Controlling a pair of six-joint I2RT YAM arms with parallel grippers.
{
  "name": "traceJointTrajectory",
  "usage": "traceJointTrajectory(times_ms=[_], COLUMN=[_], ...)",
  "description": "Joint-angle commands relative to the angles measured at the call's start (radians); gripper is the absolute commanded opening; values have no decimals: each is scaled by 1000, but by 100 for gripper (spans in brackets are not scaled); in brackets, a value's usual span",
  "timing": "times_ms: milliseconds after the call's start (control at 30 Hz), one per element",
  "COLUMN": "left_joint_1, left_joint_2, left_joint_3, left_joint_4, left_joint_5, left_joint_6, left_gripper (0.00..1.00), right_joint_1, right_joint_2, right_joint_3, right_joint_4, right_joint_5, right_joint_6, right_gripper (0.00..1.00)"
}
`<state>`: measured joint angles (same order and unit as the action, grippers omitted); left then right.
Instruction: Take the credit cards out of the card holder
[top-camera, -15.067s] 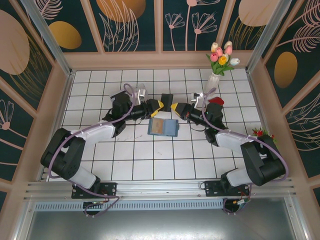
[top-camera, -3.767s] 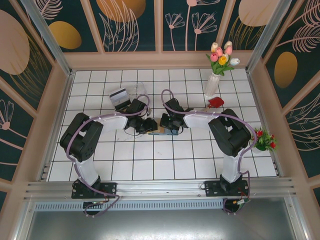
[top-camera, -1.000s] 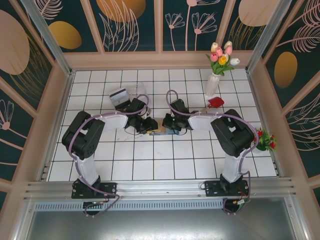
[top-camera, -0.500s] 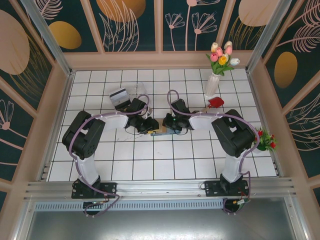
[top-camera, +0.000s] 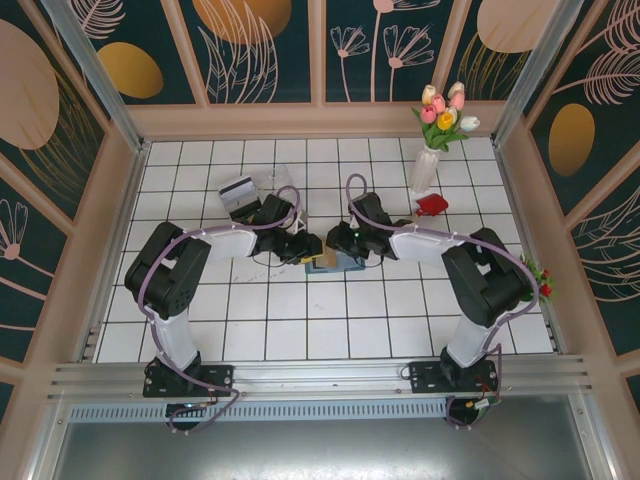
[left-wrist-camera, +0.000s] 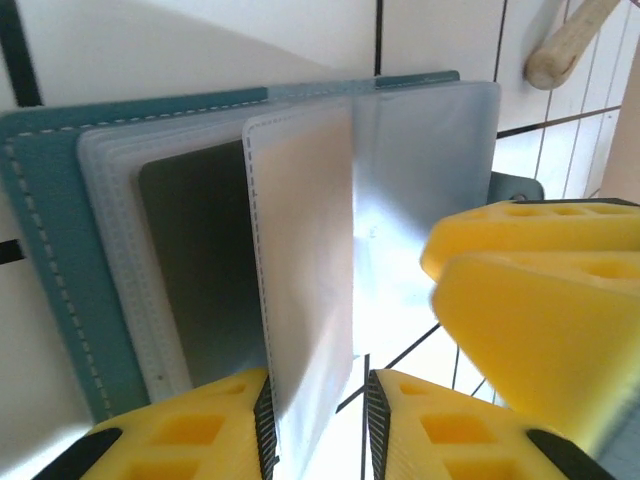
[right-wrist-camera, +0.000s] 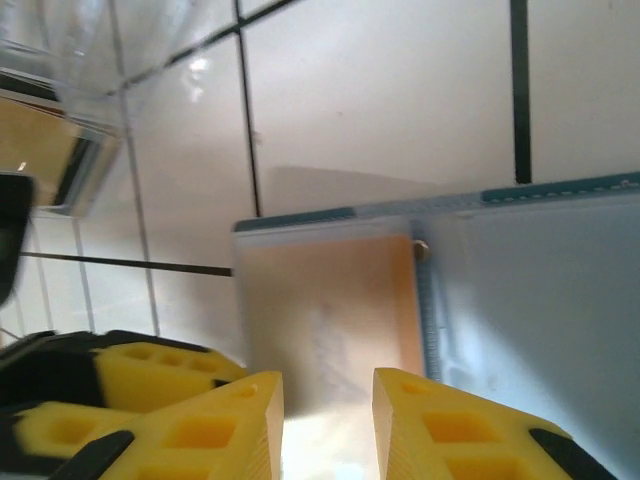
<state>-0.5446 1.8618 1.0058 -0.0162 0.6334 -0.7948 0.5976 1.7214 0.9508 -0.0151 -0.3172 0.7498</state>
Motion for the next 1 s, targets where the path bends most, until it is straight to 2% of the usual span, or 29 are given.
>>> traceJointTrajectory(times_ms=[0,100,400,433,600,767,967], left_joint_1=[-7,-6,-26,-34,-71,-80,-80], left_joint_2=[2,-4,0,7,59,92,82], left_joint_3=[-19,-15,4,16,80,112,126], left_joint_4=[60,73,126,128,129,131,99], left_joint_5=[49,67,76,74,62,37,7], left_joint_6=[-24,-28,-65,-65,-73,-90,-59], left_gripper=[33,33,34,34,35,42,56], right_joint_1=[-14,-23,-44,-79,-114,-123,-123], right_joint_2=[-60,-107,-277,-294,-340,-363,-383], right_joint_3=[-2,-20,-116,-131,-174,-190,-192], right_joint_4=[-14,-28,-53,-54,-65,-90,-106], right_joint_5=[-16,23,143,149,155,174,184], right_joint_6=[26,41,78,84,97,101,102], right_gripper=[32,33,51,52,55,57,57])
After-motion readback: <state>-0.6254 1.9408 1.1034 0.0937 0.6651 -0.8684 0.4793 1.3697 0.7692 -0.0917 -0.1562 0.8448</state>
